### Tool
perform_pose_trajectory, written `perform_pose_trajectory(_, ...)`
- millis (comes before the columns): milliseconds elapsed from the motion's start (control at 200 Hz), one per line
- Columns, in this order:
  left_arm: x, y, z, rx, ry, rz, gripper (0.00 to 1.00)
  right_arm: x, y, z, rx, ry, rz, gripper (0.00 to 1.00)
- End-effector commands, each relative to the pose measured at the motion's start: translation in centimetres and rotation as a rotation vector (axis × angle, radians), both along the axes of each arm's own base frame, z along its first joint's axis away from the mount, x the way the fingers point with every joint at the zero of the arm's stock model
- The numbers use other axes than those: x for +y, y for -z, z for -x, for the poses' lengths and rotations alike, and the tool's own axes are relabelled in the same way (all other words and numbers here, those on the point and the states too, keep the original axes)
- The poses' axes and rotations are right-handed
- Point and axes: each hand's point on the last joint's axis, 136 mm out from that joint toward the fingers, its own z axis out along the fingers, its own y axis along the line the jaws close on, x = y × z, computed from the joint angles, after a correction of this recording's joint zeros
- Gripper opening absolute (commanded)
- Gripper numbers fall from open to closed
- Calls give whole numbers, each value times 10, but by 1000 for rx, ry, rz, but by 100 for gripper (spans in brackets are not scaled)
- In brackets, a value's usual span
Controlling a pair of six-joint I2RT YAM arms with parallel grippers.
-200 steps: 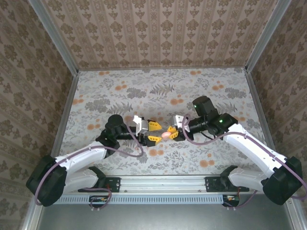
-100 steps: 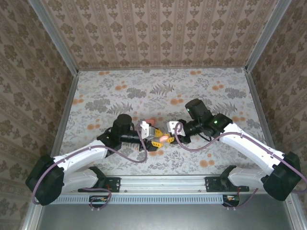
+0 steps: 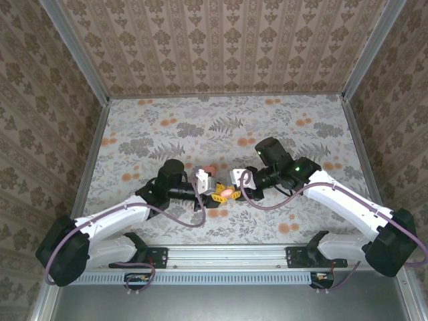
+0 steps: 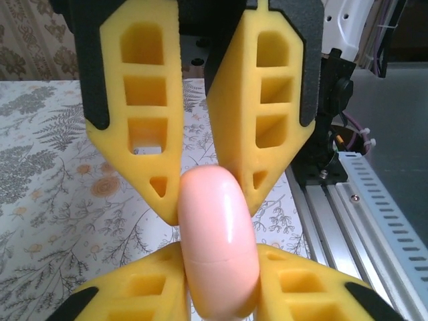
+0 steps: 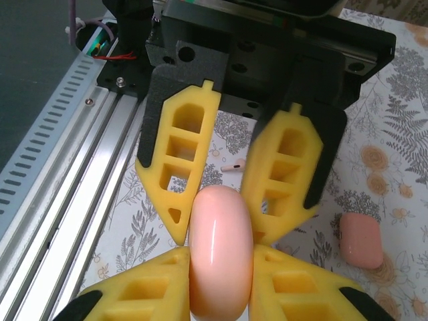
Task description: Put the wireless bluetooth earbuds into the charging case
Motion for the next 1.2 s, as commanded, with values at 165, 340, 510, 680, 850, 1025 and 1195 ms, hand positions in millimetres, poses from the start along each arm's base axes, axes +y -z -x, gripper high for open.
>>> perform_pose_trajectory(165,-4,-11,2,-31,24,32,18,-2,-20,-23,50,93,-96,42)
perform_pose_trajectory(340,-3,-12,1,-31,23,43,17,-17,-35,-49,55,191,-181,44)
perform_pose_trajectory(510,1,-11,-15,-3,-47,73,17,-25,-43,-69,97,285,-214,45)
perform_pose_trajectory(680,16,-2,-66,67,-310,61,16,-28,-56,-85,200,444,-253,48)
perform_pose_trajectory(850,59,-1,-123,183,-636,122,16,-34,-43,-105,370,753,-183,49)
perform_pose_trajectory(1025,119,14,-158,283,-953,132,17,-17,-16,-104,475,945,-50,49)
perform_pose_trajectory(1195,169,33,-167,345,-1207,67,17,22,24,-95,670,1067,77,49)
